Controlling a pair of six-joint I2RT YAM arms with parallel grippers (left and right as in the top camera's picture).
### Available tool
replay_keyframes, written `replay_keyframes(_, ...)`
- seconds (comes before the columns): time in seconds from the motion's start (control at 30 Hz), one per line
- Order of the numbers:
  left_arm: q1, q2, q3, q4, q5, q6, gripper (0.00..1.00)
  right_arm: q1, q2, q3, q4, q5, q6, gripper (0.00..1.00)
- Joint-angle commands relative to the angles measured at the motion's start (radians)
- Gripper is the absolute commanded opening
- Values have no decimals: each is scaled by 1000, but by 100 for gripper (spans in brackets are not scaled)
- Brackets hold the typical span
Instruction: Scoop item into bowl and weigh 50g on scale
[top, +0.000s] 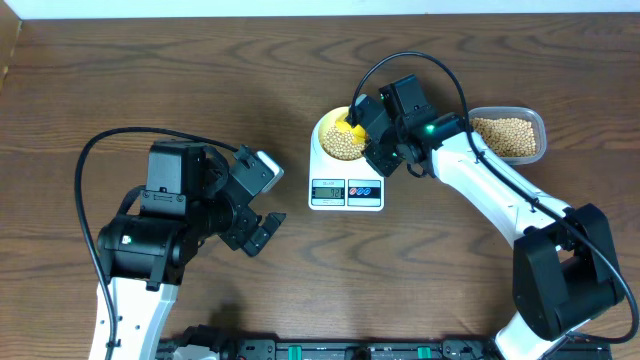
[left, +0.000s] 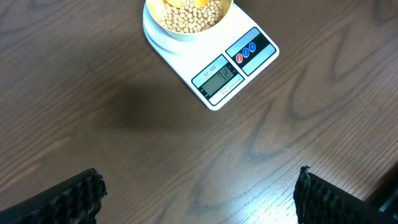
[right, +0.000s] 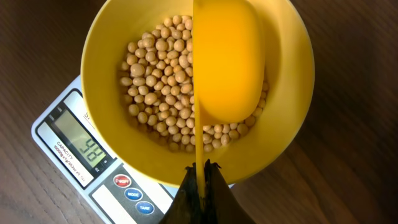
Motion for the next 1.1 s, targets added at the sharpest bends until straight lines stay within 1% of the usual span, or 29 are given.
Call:
replay_keyframes(0.0,5,0,19,-2,-2,17,99,1,12,28,-5,-73,-18,1)
replay_keyframes(0.4,5,0,19,-2,-2,17,99,1,12,39,-64,-129,-19,1)
replay_keyframes(0.6,5,0,19,-2,-2,17,99,0,12,39,-24,-7,-18,1)
replay_keyframes(0.7,5,0,19,-2,-2,17,99,0,12,39,-6,-5,-19,1)
replay_keyframes(0.83,5,0,19,-2,-2,17,99,-2,13,39,-4,54,-48,1)
replay_keyframes(1.07,5,0,19,-2,-2,17,99,16,20,38,-8,56,-74,1)
